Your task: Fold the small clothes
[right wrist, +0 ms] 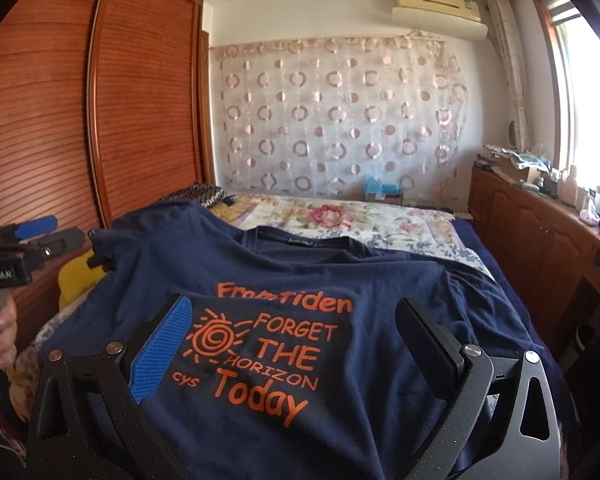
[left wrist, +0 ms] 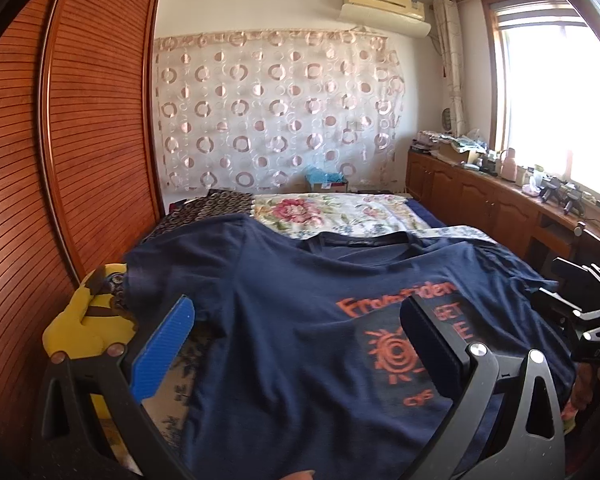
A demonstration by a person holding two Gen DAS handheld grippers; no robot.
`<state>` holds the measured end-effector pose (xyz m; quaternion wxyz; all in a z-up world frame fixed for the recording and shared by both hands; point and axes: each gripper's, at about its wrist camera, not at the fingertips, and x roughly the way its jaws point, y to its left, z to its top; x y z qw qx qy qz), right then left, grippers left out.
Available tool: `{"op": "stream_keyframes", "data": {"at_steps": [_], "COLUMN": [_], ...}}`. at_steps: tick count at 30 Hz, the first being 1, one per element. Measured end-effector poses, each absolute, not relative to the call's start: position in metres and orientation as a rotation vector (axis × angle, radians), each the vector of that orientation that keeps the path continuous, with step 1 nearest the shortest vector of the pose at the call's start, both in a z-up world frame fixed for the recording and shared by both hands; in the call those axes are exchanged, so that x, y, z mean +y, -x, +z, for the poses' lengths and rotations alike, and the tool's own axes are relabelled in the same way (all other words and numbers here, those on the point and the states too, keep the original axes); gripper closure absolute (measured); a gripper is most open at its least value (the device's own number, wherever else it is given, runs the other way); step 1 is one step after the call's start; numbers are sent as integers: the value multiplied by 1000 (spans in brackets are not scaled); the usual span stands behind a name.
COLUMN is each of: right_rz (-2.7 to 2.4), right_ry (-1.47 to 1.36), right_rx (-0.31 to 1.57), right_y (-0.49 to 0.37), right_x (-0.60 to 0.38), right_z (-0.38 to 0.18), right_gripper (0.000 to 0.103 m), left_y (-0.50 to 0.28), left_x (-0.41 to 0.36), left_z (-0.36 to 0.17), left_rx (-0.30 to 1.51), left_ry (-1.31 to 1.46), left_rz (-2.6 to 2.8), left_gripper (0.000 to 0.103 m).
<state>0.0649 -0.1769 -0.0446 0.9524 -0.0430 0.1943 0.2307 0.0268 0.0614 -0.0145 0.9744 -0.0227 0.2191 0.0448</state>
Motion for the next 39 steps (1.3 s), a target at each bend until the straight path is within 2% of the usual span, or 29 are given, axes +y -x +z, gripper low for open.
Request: {"op": "stream_keyframes", "data": {"at_steps": [15, 21, 24, 27, 29, 31, 39], "right_rz": [556, 614, 669, 703, 718, 728, 721], "right_ry": [118, 153, 142, 154, 153, 152, 176], "right_rx": [518, 547, 564, 556, 553, 555, 554], "right_y": [-113, -123, -128, -126, -122, -119, -114], "right_x": [-149, -127, -111, -97, -93, -91, -90], "right_z": [-104, -109, -102, -97, -95, -96, -100], "right_gripper": [0, 0, 0, 0, 0, 0, 0], "left_y": [-53, -80, -96, -114, -125, -135, -149], "left_x": [166, 199, 218, 239, 248, 256, 268], "left_z": [-47, -49, -45, -46, -50, -57, -80], "left_rx": [588, 657, 679, 703, 734, 769, 856], "left_ry": [25, 66, 118, 208, 239, 262, 314], "left_rz": [183, 144, 121, 95, 110, 134, 168], "left_gripper": [0, 1, 9, 22, 41, 51, 54]}}
